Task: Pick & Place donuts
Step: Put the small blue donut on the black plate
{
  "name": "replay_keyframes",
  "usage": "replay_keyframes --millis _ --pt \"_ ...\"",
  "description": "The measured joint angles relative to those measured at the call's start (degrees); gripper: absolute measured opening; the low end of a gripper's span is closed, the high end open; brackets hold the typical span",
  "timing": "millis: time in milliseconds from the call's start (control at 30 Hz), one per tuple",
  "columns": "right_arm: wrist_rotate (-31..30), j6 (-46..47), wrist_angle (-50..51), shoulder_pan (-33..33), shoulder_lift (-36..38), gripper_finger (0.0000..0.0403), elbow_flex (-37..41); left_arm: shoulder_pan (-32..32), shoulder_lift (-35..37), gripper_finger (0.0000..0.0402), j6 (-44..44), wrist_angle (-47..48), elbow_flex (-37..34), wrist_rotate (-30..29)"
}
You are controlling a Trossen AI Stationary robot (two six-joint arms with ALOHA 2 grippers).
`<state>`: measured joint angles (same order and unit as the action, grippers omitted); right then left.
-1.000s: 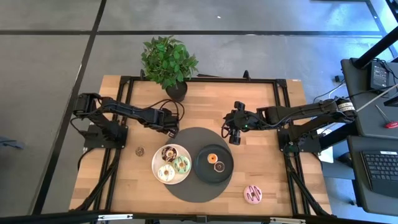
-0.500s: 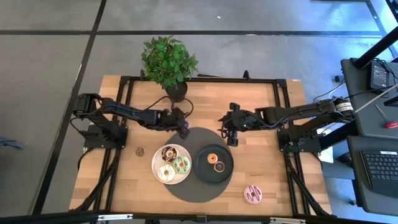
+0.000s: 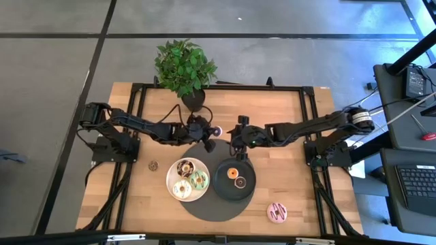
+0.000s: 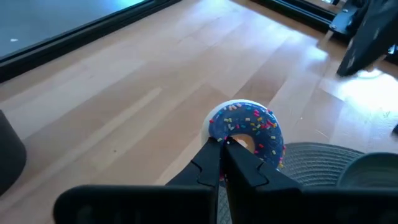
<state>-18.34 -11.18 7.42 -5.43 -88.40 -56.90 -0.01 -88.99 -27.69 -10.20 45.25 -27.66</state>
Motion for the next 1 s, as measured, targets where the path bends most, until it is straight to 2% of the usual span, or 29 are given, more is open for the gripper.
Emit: replay_keyframes --millis 200,367,433,667,867,1000 --pt "-0.4 -1.6 -8.1 0.0 -4.3 0.0196 0.0 -0.1 0.0 0.0005 0.0 0.1 0.0 0.2" --pt "-8.5 -2.6 -10.8 0.4 -6.0 0.0196 0.0 -0.1 0.0 0.0005 0.0 0.1 0.0 0.2" --pt "-9.6 -1.6 -10.8 0.9 -6.4 0.0195 0.1 -0.4 0.0 0.0005 0.0 0.1 0.0 0.0" --pt "-9.2 4.9 -12.9 3.1 -6.4 0.0174 0.1 -0.4 0.0 0.0006 0.0 0.1 0.0 -1.4" --pt "-2.8 4.5 -15.0 3.4 -7.0 0.015 0.1 -0.4 0.0 0.0006 0.4 0.1 0.0 -1.4" --pt "-2.9 3.3 -15.3 3.5 -8.6 0.0141 0.1 -0.4 0.0 0.0006 0.4 0.1 0.0 -1.4"
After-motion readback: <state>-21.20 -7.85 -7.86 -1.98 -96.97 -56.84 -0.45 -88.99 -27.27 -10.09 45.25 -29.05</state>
